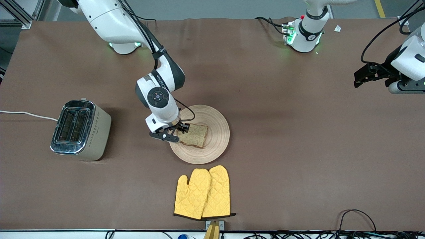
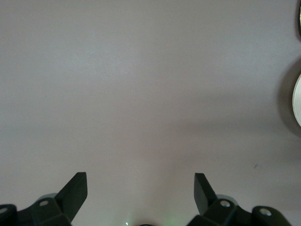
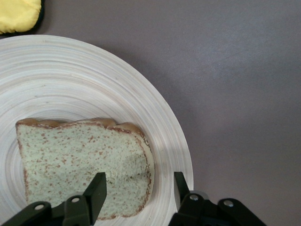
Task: Move plate and put bread in toaster
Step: 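Lower the right gripper over the bread slice and grasp it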
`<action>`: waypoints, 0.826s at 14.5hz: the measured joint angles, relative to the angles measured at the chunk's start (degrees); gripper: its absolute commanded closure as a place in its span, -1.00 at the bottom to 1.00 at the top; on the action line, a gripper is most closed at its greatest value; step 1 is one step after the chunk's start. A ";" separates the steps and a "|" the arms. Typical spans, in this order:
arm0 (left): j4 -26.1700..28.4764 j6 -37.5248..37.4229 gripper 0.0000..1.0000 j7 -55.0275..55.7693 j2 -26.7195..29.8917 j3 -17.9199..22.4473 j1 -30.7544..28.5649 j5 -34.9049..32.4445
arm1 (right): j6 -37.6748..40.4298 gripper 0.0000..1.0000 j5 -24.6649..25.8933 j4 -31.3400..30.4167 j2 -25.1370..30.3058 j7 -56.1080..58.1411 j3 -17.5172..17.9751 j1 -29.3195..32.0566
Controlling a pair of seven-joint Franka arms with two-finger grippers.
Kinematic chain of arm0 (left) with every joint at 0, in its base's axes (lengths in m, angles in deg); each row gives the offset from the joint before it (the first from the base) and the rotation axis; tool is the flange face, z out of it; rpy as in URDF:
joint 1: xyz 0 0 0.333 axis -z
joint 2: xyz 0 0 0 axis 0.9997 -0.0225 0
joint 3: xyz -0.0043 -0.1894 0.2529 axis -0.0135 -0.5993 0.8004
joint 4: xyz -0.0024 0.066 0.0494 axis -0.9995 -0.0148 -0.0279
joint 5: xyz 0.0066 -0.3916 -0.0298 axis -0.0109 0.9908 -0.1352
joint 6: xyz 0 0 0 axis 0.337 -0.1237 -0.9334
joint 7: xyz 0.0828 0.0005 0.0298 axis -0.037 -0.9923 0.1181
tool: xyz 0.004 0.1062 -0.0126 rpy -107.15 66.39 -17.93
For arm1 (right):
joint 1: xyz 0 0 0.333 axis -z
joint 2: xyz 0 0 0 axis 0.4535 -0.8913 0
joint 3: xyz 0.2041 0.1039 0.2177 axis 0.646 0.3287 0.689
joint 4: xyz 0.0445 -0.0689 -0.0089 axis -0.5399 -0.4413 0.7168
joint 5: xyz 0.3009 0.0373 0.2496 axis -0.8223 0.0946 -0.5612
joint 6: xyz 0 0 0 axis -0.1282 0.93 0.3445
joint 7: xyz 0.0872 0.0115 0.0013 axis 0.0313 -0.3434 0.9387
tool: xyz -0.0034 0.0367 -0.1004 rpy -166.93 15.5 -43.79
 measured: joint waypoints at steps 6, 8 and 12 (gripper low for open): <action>-0.07 0.06 -1.00 0.00 -0.24 0.00 0.02 0.00 | -2.41 -0.17 0.04 0.00 -2.50 -0.26 0.00 -0.13; -0.61 0.10 -1.00 0.00 -0.24 0.00 0.02 0.00 | -2.43 -0.17 0.05 0.00 -2.62 -0.65 0.00 -0.39; -1.86 0.11 -1.00 0.00 -0.23 0.00 0.00 0.00 | -2.43 -0.07 0.05 0.00 -2.77 -1.12 -0.01 -0.92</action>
